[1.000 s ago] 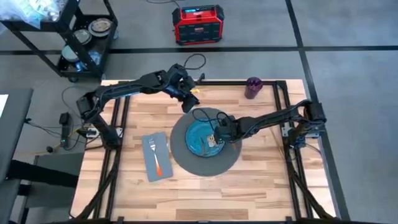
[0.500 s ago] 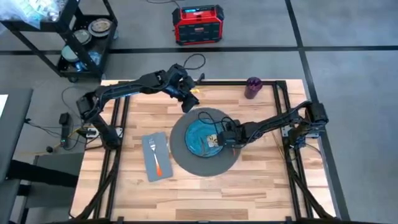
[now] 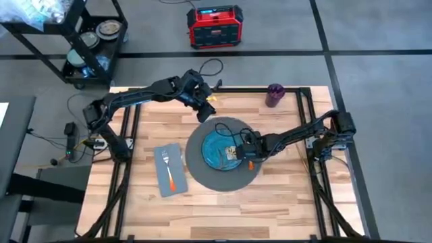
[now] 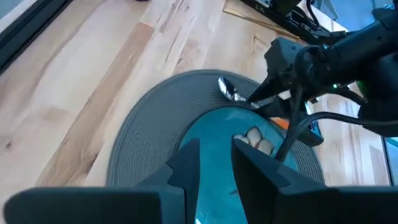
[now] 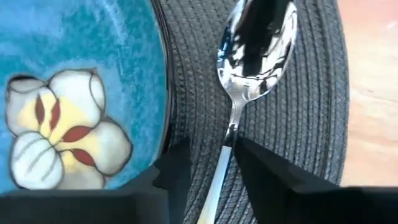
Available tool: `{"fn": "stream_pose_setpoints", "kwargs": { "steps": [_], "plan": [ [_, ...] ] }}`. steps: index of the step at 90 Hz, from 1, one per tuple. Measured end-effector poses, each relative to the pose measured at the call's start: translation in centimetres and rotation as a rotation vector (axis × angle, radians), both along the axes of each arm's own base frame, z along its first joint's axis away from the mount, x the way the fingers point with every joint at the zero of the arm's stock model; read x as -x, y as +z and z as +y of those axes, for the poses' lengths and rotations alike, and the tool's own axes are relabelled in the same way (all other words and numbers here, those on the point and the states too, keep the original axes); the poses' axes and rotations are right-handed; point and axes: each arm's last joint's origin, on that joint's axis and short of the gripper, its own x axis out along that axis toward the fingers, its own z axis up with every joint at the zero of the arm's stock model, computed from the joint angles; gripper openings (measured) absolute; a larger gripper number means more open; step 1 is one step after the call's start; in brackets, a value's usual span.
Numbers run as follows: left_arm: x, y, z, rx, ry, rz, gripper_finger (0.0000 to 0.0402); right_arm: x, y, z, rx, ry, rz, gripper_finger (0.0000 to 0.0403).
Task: Set table place
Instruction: Put the orange spoon on the right side of the gray placemat
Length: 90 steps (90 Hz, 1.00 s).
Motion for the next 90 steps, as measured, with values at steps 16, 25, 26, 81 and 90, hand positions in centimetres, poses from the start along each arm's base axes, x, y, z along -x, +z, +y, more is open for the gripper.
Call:
{"fn": "stream_pose_setpoints", "kwargs": {
  "steps": [16,25,26,81,90],
  "plan": [
    [-0.6,-2.0,-1.6,0.017,-0.088,0.103,0.0075,-0.2,0.5,0.4,0.026,0.013,-0.005,0.0156],
    [-1.3,-4.5,-2.8,0.045,-0.134,0.169,0.0075,-0.3,1.0,0.4,0.043,0.015,-0.014,0.016],
    [-1.4,-4.7,-3.0,0.047,-0.139,0.174,0.0075,-0.3,1.1,0.4,0.044,0.015,-0.014,0.016],
    [-4.0,-13.1,-7.7,0.123,-0.32,0.427,0.0075,1.0,0.8,0.5,0.017,-0.01,0.038,0.0162],
    [-3.6,-13.1,-7.4,0.124,-0.339,0.455,0.0075,1.4,0.2,0.5,-0.016,-0.01,0.036,0.0162]
  ]
}}
